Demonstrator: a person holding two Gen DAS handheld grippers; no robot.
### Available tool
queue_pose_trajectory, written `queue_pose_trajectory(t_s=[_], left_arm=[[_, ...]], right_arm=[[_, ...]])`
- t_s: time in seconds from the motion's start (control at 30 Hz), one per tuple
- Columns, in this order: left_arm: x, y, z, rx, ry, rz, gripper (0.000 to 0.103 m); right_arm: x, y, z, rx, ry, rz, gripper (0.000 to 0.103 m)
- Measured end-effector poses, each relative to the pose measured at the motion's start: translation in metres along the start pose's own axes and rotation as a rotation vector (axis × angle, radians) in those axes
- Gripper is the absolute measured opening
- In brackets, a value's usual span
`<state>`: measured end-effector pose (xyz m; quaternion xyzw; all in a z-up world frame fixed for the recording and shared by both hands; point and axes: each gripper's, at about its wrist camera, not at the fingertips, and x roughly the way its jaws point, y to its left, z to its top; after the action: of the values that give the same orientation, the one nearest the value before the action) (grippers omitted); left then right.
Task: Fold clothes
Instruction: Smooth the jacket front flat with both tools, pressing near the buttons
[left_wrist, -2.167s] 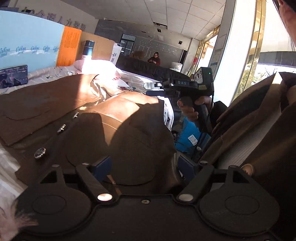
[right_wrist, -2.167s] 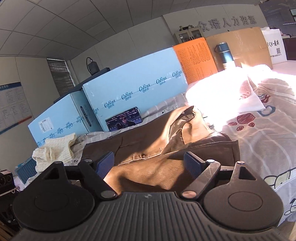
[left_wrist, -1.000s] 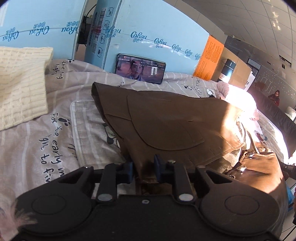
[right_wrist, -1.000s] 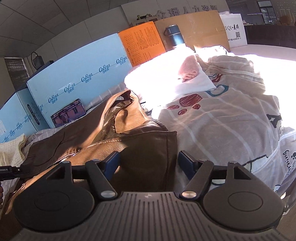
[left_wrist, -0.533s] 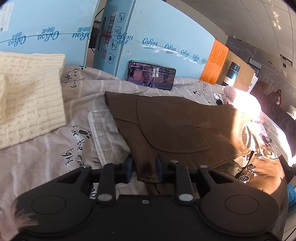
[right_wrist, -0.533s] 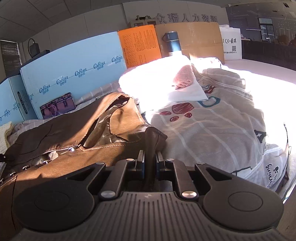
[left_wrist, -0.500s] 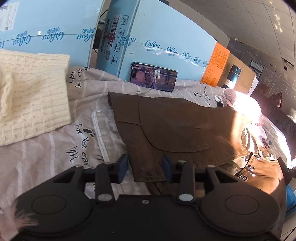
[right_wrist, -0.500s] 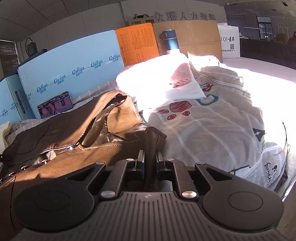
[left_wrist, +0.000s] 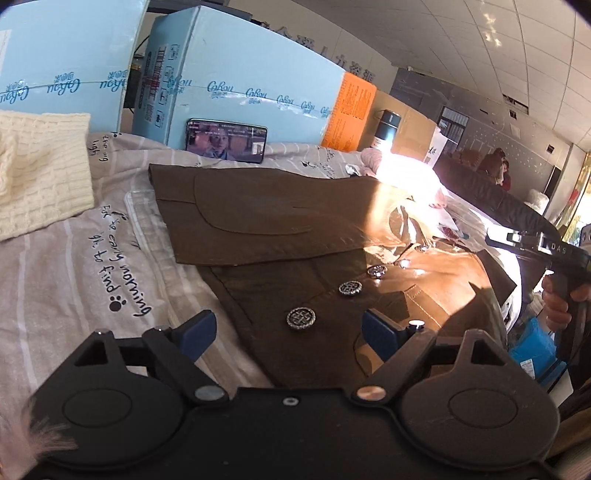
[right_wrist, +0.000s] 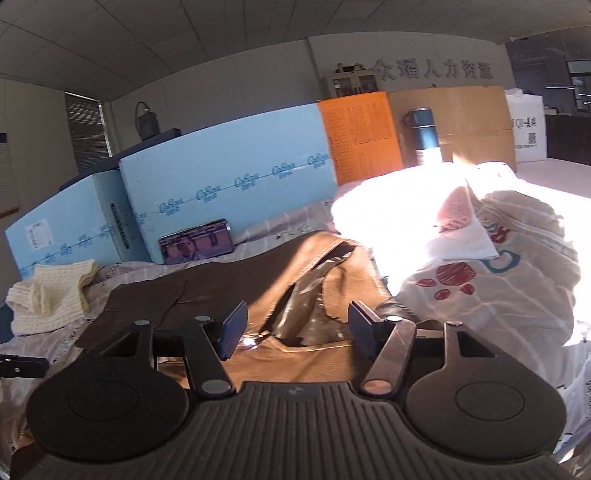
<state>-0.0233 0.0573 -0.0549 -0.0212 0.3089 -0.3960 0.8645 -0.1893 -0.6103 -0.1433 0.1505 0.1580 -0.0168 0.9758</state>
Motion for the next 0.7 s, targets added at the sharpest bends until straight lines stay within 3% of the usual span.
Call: queue_pose_trajectory(t_s=[0.1,0.23,0.47,0.63,0.7], left_arm=[[0.006,-0.005,-0.004,0.016,0.030,-0.006,0.087],[0.011,-0.004,-0.008,0.007,0.054,-0.012,0.087],[0.008,-0.007,-0.008,-0.028,0.028,-0.073,0.091],[0.003,-0.010,-0.006,-0.018,0.017,-0.090,0.092],[0.003,-0.011,-0.008,0.000,0.011,-0.051,0.092]], right_arm=[[0.010,0.021,-0.008,-0.035,0.073,0.162,0.058],[0.020,0.033,-0.023,-0.067,0.181,0.234,0.058],[0.036,0.038,-0.043,-0.147,0.320,0.159,0.060],[0.038,0.039,-0.048,-0.178,0.324,0.167,0.069],[0.039,0.038,-0.048,-0.177,0.324,0.170,0.069]])
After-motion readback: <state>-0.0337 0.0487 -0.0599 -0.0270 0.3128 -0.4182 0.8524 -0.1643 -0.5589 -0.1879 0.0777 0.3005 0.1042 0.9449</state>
